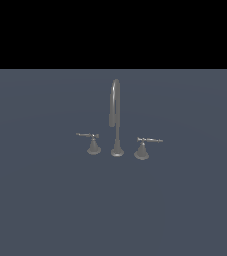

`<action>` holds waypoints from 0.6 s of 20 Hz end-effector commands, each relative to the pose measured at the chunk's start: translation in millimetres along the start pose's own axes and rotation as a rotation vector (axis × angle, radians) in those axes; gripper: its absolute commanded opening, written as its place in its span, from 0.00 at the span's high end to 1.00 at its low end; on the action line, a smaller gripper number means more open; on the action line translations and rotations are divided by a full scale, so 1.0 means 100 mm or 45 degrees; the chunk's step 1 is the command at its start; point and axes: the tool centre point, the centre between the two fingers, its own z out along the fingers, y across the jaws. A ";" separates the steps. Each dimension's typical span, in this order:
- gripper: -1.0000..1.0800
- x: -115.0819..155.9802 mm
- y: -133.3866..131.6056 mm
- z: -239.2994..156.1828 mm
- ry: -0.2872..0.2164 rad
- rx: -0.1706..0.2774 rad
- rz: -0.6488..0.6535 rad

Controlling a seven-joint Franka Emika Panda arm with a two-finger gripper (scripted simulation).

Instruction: Turn on the faucet by rotating a designated handle.

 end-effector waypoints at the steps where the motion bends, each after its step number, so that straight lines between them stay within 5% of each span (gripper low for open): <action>1: 1.00 0.00 0.00 0.00 0.000 0.000 0.000; 12: 1.00 0.04 -0.01 0.00 -0.014 0.045 -0.002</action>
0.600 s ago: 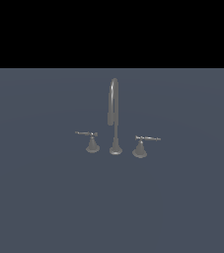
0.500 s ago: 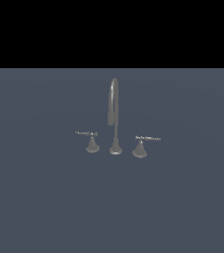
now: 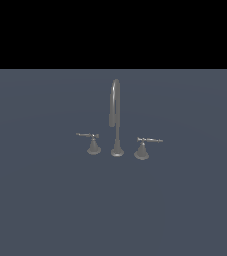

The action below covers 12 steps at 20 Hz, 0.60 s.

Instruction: Turn on the faucet by rotating a designated handle.

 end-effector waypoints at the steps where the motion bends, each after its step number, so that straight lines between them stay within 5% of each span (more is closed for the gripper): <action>1: 1.00 0.00 0.00 0.00 0.000 0.002 -0.001; 12: 1.00 0.16 0.09 0.09 -0.019 -0.065 0.115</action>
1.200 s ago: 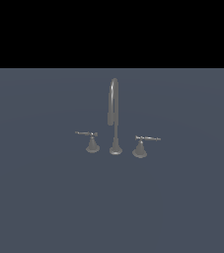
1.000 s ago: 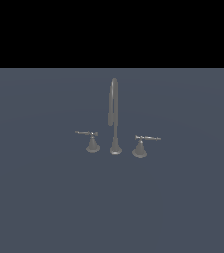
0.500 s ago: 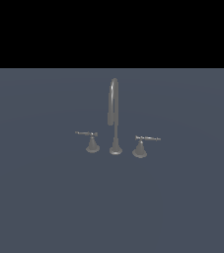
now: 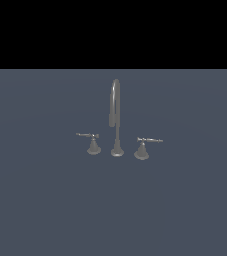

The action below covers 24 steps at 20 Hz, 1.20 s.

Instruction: Turn on the faucet by rotating a designated handle.

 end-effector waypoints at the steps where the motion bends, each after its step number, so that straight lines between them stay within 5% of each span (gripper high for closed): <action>1: 1.00 0.07 0.03 0.04 -0.007 -0.026 0.045; 24: 1.00 1.11 0.61 0.96 -0.044 -0.395 0.692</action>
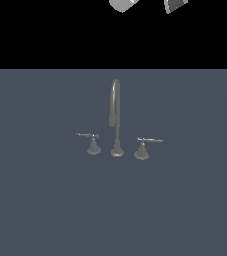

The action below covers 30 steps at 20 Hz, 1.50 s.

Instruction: Turn on the faucet by rotating a designated handle.

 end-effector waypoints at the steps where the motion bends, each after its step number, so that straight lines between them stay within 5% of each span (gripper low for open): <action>1: 1.00 0.12 -0.04 0.14 0.002 -0.031 0.066; 15: 1.00 0.69 -0.27 0.97 0.014 -0.119 0.390; 30: 1.00 1.07 -0.63 1.89 -0.005 -0.060 0.712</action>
